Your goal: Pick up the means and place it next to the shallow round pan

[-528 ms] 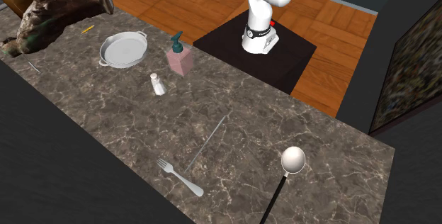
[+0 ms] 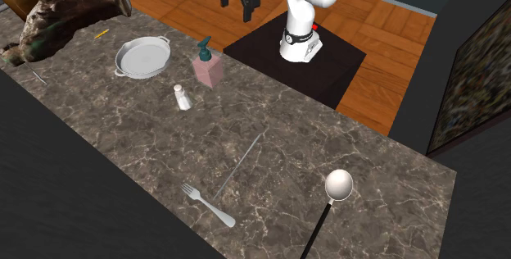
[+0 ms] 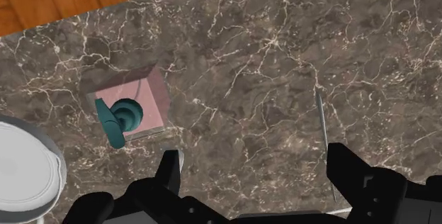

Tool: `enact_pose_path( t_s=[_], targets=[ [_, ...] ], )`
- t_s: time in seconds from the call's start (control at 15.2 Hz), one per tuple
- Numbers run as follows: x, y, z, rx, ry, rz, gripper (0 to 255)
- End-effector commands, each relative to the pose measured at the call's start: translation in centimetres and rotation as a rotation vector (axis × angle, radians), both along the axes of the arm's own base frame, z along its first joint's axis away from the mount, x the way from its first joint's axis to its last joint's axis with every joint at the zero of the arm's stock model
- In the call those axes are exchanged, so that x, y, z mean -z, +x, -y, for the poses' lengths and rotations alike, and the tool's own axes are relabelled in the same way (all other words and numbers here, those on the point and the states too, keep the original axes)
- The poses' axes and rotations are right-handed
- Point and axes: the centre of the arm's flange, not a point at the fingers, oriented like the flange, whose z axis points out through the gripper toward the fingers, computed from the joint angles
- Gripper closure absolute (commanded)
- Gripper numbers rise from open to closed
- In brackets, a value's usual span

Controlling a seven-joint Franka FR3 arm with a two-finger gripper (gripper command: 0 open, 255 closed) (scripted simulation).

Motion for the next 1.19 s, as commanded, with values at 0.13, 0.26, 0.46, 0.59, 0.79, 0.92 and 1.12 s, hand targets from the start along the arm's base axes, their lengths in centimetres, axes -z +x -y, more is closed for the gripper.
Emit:
enact_pose_path(
  t_s=[0.13, 0.26, 0.46, 0.59, 0.79, 0.92, 1.12],
  targets=[
    [3.3, 3.2, -2.8, -0.031, -0.006, -0.020, 0],
    [5.1, 4.7, -4.2, -0.047, -0.009, -0.030, 0],
    [7.8, 7.0, -6.3, -0.071, -0.014, -0.045, 0],
    [9.6, 8.5, -7.7, -0.087, -0.017, -0.056, 0],
    [12.4, 10.6, -9.9, -0.110, -0.021, -0.071, 0],
    [14.2, 12.0, -11.3, -0.126, -0.025, -0.082, 0],
    [17.1, 13.9, -13.5, -0.149, -0.029, -0.097, 0]
  ],
)
